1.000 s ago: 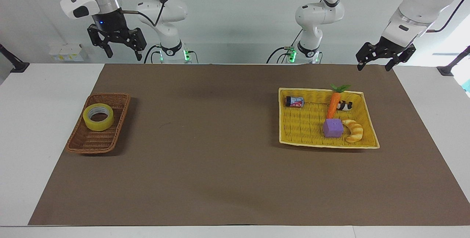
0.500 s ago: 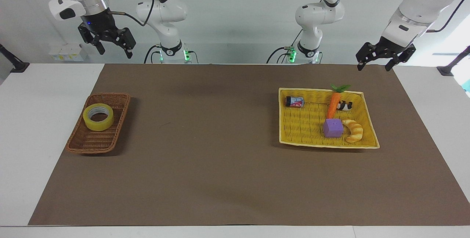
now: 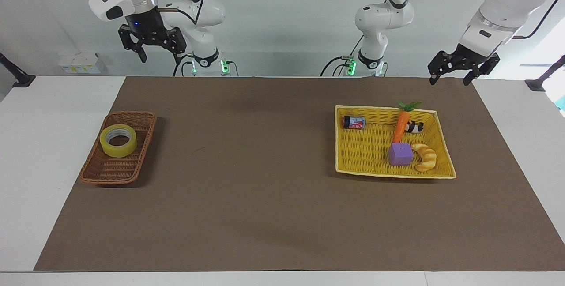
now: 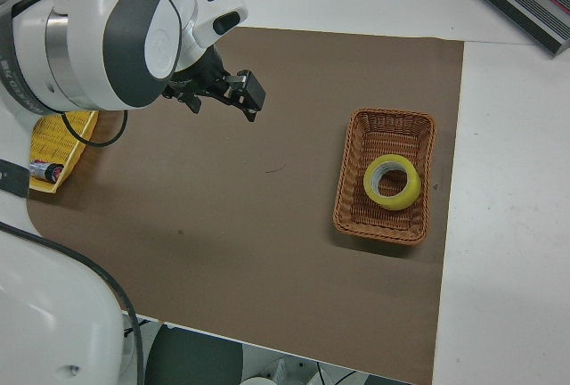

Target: Move tape to another basket

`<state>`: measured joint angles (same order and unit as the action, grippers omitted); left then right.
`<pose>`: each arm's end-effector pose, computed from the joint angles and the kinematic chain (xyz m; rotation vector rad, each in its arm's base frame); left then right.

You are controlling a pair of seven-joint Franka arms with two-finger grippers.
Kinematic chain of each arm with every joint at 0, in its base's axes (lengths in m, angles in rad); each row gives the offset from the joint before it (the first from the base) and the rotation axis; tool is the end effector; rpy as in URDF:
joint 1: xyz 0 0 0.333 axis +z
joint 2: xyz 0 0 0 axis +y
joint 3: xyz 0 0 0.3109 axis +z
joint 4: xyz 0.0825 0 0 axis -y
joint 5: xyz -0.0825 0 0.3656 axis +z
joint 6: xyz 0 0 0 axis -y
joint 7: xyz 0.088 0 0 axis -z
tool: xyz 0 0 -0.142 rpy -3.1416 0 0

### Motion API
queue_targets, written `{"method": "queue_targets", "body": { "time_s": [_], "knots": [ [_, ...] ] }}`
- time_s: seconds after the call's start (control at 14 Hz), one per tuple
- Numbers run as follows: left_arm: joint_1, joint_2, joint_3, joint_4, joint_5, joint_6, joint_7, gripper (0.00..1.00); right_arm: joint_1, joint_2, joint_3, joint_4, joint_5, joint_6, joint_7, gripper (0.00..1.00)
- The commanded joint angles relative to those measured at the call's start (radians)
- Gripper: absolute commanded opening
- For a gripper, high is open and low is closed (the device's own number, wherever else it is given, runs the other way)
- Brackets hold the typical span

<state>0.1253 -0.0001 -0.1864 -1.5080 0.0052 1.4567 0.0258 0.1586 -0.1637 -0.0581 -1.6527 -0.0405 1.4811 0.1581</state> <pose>0.5219 -0.0311 0.6029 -3.1315 0.1354 0.0801 0.4738 0.0393 0.6225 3.1085 -0.0937 -0.0064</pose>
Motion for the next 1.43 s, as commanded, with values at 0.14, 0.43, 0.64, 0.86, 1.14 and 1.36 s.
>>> {"method": "queue_targets", "body": {
  "time_s": [0.14,0.43,0.64,0.86,1.14,1.36],
  "knots": [
    [0.013,-0.014,-0.005,-0.006,-0.007,0.004,0.009,1.00,-0.028,-0.013,-0.043,0.010,0.022,0.010,-0.023,1.00],
    [0.013,-0.014,-0.005,-0.006,-0.007,0.004,0.009,1.00,-0.031,-0.019,-0.051,0.004,0.013,0.001,-0.078,1.00],
    [0.013,-0.014,-0.005,-0.008,-0.007,0.004,0.009,1.00,-0.034,-0.019,-0.052,-0.002,-0.009,0.011,-0.119,1.00],
    [0.013,-0.014,-0.005,-0.006,-0.007,0.001,0.008,1.00,-0.059,-0.014,-0.051,-0.009,-0.006,0.022,-0.171,1.00],
    [0.004,-0.017,-0.005,-0.008,-0.008,-0.002,0.006,1.00,-0.060,-0.014,-0.051,-0.021,0.008,0.027,-0.160,1.00],
    [0.010,-0.018,-0.005,-0.009,-0.008,-0.006,0.008,1.00,-0.063,-0.013,-0.051,-0.019,0.008,0.028,-0.157,1.00]
  ]
}}
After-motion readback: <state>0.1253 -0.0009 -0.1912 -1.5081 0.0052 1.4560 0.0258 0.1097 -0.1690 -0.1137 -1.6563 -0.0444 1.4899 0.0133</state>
